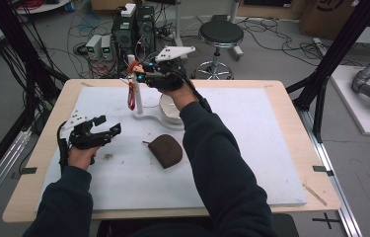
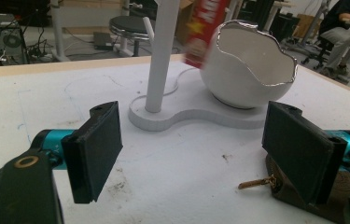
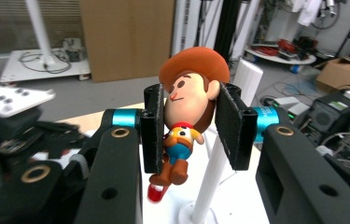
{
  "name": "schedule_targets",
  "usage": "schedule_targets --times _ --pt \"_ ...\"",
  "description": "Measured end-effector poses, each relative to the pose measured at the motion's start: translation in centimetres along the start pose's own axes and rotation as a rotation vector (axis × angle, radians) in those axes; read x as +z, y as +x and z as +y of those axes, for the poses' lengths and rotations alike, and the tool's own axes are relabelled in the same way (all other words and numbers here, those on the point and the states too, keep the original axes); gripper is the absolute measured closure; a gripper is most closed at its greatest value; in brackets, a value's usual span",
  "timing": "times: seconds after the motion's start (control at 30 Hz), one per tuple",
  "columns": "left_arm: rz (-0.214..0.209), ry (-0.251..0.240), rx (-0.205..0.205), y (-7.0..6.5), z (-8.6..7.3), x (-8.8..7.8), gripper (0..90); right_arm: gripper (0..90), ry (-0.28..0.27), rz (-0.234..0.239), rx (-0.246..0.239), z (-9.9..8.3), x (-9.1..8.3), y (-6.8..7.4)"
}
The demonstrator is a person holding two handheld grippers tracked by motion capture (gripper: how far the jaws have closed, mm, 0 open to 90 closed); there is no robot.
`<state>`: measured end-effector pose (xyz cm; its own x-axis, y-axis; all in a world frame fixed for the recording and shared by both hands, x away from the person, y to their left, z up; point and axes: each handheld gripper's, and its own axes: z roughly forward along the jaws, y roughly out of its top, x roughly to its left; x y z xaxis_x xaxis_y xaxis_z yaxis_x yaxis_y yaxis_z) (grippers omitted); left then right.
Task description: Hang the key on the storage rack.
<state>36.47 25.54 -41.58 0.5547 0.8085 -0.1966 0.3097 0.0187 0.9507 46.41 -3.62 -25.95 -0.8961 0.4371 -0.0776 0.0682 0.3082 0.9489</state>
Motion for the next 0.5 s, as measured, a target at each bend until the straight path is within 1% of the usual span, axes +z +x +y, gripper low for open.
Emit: schedule_targets --times 0.03,0.07,0.1,0.17,0.2,0.23,0.27,0.3,0.33,0.43,0.5 --pt "0.0 0.0 0.0 0.0 0.0 0.0 19.8 64.9 0.0 0.0 0.0 0.0 0.0 0.0" --pt "-0.001 -0.001 0.001 0.0 0.0 0.0 19.8 64.9 0.008 -0.024 0.0 0.4 0.6 -0.1" --pt "0.001 -0.001 0.001 0.0 0.0 0.0 19.8 65.0 0.016 -0.03 0.001 0.5 0.9 -0.2" --pt "0.0 -0.002 0.002 0.0 0.0 0.0 19.8 64.9 0.037 -0.058 0.001 0.6 1.4 -0.5" --pt "-0.001 -0.004 0.0 0.0 0.0 0.0 19.8 65.0 0.046 -0.073 0.01 0.5 1.6 -0.6" --pt "-0.001 -0.004 0.0 0.0 0.0 0.0 19.8 65.0 0.046 -0.073 0.01 0.5 1.6 -0.6" --pt "-0.001 -0.002 0.0 0.0 0.0 -0.1 19.8 65.0 0.066 -0.092 0.023 0.2 1.8 -1.0" --pt "0.0 -0.001 0.0 0.0 0.0 -0.1 19.8 65.0 0.066 -0.092 0.023 0.2 1.8 -1.0" --pt "0.0 -0.009 -0.006 0.0 0.0 -0.1 19.8 65.0 0.075 -0.098 0.031 -0.2 1.7 -1.3" --pt "0.001 -0.009 -0.006 0.0 0.0 -0.1 19.8 65.0 0.099 -0.105 0.038 -1.0 1.5 -1.6" --pt "0.002 -0.001 0.004 0.1 0.0 -0.2 19.8 64.9 0.115 -0.11 0.042 -1.6 1.3 -1.8"
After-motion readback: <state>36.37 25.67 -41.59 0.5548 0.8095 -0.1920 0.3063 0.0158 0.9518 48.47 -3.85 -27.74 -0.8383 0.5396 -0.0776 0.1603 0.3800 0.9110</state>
